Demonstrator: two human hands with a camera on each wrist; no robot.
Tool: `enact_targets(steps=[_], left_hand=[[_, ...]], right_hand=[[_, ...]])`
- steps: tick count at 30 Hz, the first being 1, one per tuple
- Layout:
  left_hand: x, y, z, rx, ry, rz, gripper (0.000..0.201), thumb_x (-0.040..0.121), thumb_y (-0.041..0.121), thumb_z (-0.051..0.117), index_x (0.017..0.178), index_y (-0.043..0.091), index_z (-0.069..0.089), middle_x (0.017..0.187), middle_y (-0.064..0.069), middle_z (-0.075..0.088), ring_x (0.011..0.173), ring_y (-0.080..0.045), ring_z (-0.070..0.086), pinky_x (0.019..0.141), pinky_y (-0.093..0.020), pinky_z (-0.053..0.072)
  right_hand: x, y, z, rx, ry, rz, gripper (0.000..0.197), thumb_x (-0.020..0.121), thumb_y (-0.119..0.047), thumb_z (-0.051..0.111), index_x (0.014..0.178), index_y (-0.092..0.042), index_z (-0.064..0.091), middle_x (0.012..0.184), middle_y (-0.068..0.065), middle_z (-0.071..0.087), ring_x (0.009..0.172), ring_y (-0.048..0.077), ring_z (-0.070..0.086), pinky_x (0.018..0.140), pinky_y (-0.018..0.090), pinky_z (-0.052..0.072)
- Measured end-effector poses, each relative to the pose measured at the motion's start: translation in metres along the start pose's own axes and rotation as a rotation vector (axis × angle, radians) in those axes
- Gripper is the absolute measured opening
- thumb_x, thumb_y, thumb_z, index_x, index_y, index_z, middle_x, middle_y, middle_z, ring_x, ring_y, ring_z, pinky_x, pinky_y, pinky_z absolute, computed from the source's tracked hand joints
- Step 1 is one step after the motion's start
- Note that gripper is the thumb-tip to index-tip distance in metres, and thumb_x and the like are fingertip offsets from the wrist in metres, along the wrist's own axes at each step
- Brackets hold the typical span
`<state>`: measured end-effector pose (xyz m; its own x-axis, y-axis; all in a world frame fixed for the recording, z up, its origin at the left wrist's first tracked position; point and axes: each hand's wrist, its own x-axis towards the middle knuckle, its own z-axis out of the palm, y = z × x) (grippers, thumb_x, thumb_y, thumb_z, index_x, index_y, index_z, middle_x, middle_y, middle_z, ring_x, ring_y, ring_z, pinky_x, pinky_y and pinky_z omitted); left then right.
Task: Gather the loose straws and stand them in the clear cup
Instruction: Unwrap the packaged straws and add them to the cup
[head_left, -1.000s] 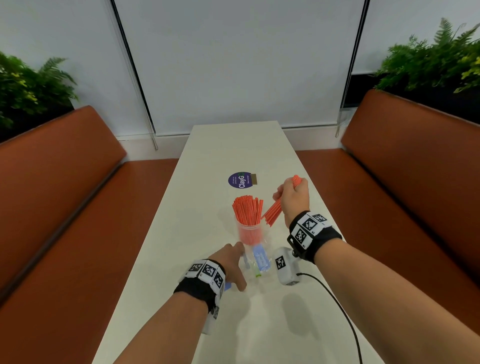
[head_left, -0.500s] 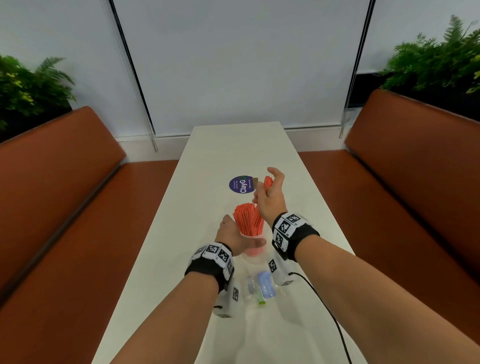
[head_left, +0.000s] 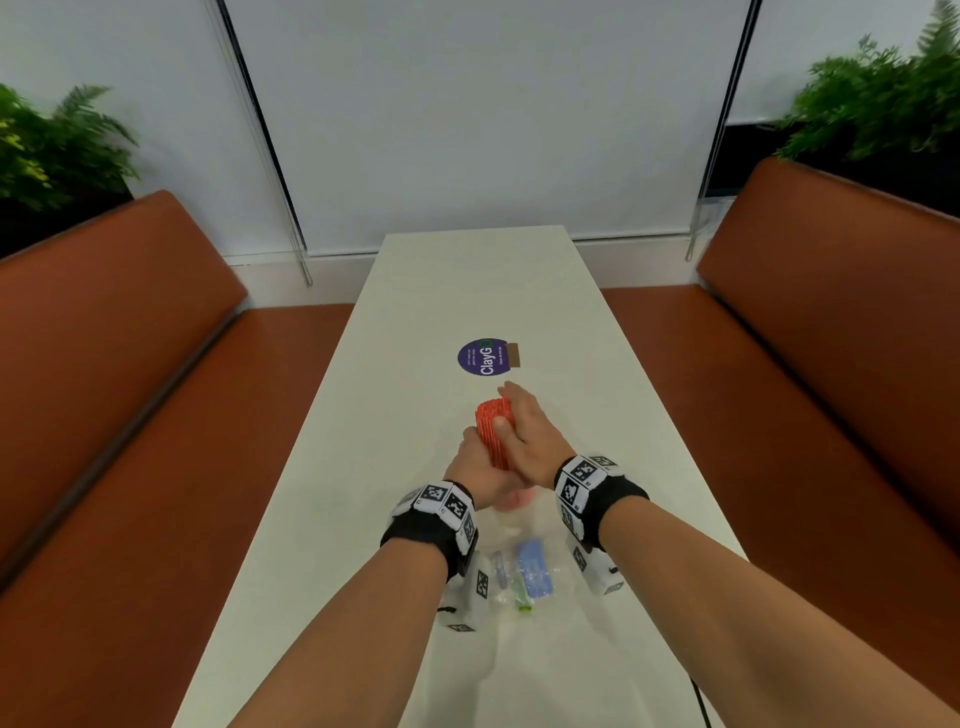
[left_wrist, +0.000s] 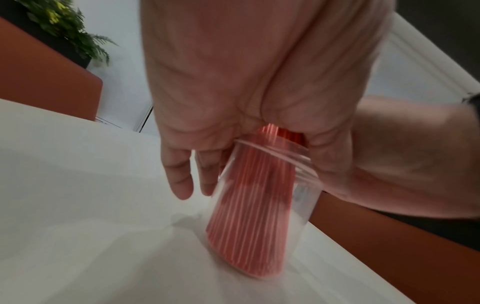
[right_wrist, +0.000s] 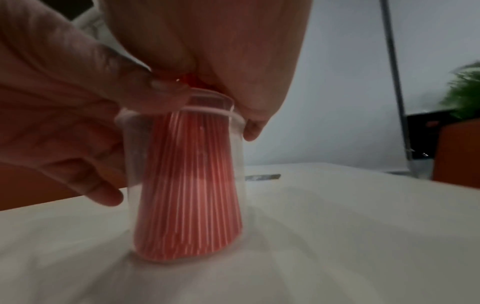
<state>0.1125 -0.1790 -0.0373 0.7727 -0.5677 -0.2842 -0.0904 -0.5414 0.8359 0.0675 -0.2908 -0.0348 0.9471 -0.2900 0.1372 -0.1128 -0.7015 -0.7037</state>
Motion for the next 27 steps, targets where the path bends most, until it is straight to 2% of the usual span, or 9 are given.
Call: enact_targets(steps=[2, 4, 6, 10, 15, 19, 21, 25, 27], left_hand=[[-0.001, 0.001, 0.0, -0.022, -0.022, 0.011, 0.089, 0.063, 0.021, 0.084, 0.133, 0.005, 0.03, 0.127, -0.008, 0.053, 0.112, -0.022, 0.059, 0.094, -0.039, 0.053], [-0.003, 0.0, -0.002, -0.046, -0.047, 0.013, 0.099, 0.056, 0.028, 0.084, 0.136, 0.008, 0.029, 0.128, -0.006, 0.053, 0.114, -0.021, 0.059, 0.096, -0.041, 0.053], [-0.006, -0.001, -0.002, -0.062, -0.064, 0.029, 0.106, 0.053, 0.033, 0.086, 0.138, 0.011, 0.027, 0.128, -0.005, 0.054, 0.117, -0.022, 0.058, 0.1, -0.043, 0.051], [-0.006, -0.003, -0.003, -0.048, -0.074, 0.032, 0.101, 0.055, 0.032, 0.086, 0.138, 0.013, 0.03, 0.126, -0.004, 0.056, 0.115, -0.021, 0.059, 0.099, -0.04, 0.051], [-0.009, 0.0, -0.003, -0.006, -0.093, 0.04, 0.106, 0.045, 0.042, 0.085, 0.133, 0.014, 0.035, 0.122, -0.003, 0.058, 0.112, -0.02, 0.061, 0.098, -0.041, 0.053], [-0.014, 0.004, -0.005, 0.025, -0.077, 0.042, 0.087, 0.063, 0.022, 0.086, 0.133, 0.009, 0.035, 0.126, -0.005, 0.055, 0.115, -0.022, 0.058, 0.098, -0.036, 0.05], [-0.017, 0.004, -0.005, 0.038, -0.081, 0.054, 0.087, 0.06, 0.025, 0.085, 0.131, 0.011, 0.037, 0.125, -0.005, 0.057, 0.113, -0.021, 0.06, 0.099, -0.04, 0.052], [-0.02, 0.006, -0.002, 0.076, -0.049, 0.06, 0.088, 0.058, 0.031, 0.083, 0.133, 0.011, 0.041, 0.123, -0.006, 0.059, 0.111, -0.022, 0.062, 0.096, -0.041, 0.054], [-0.02, 0.005, 0.001, 0.132, -0.039, 0.085, 0.074, 0.068, 0.022, 0.081, 0.132, 0.01, 0.045, 0.124, -0.008, 0.06, 0.114, -0.025, 0.062, 0.097, -0.039, 0.052]], right_hand=[[0.0, -0.002, 0.001, -0.12, -0.073, -0.021, 0.064, 0.097, -0.039, 0.033, 0.151, -0.012, 0.012, 0.161, 0.009, 0.008, 0.146, 0.026, 0.019, 0.118, 0.044, 0.024], [0.0, -0.002, -0.002, -0.159, -0.01, -0.063, 0.066, 0.098, -0.032, 0.038, 0.151, -0.012, 0.004, 0.162, 0.008, 0.002, 0.148, 0.025, 0.014, 0.118, 0.043, 0.023], [-0.002, 0.002, -0.007, -0.138, 0.066, -0.101, 0.065, 0.098, -0.021, 0.04, 0.151, -0.011, 0.004, 0.161, 0.01, 0.005, 0.148, 0.024, 0.014, 0.119, 0.038, 0.022], [-0.005, 0.006, -0.01, -0.239, -0.076, -0.122, 0.055, 0.1, -0.013, 0.035, 0.15, -0.009, 0.015, 0.161, 0.006, 0.012, 0.146, 0.023, 0.022, 0.117, 0.027, 0.017], [-0.008, -0.003, -0.011, -0.23, -0.023, -0.185, 0.055, 0.101, -0.025, 0.035, 0.151, -0.015, 0.015, 0.16, 0.005, 0.017, 0.145, 0.022, 0.023, 0.118, 0.031, 0.02], [-0.009, -0.006, -0.008, -0.361, -0.078, -0.19, 0.05, 0.101, -0.023, 0.037, 0.147, -0.008, 0.027, 0.159, 0.008, 0.019, 0.148, 0.025, 0.015, 0.12, 0.031, 0.012], [-0.009, -0.006, -0.009, -0.337, -0.053, -0.157, 0.051, 0.1, -0.026, 0.038, 0.146, -0.007, 0.029, 0.159, 0.008, 0.02, 0.147, 0.026, 0.019, 0.12, 0.032, 0.015], [-0.012, -0.008, -0.008, -0.337, -0.037, -0.187, 0.065, 0.092, -0.049, 0.041, 0.148, -0.019, 0.028, 0.158, 0.01, 0.021, 0.144, 0.032, 0.023, 0.118, 0.042, 0.022], [-0.011, -0.013, -0.004, -0.352, -0.032, -0.184, 0.058, 0.094, -0.042, 0.045, 0.146, -0.019, 0.031, 0.158, 0.009, 0.023, 0.145, 0.032, 0.02, 0.118, 0.042, 0.021]])
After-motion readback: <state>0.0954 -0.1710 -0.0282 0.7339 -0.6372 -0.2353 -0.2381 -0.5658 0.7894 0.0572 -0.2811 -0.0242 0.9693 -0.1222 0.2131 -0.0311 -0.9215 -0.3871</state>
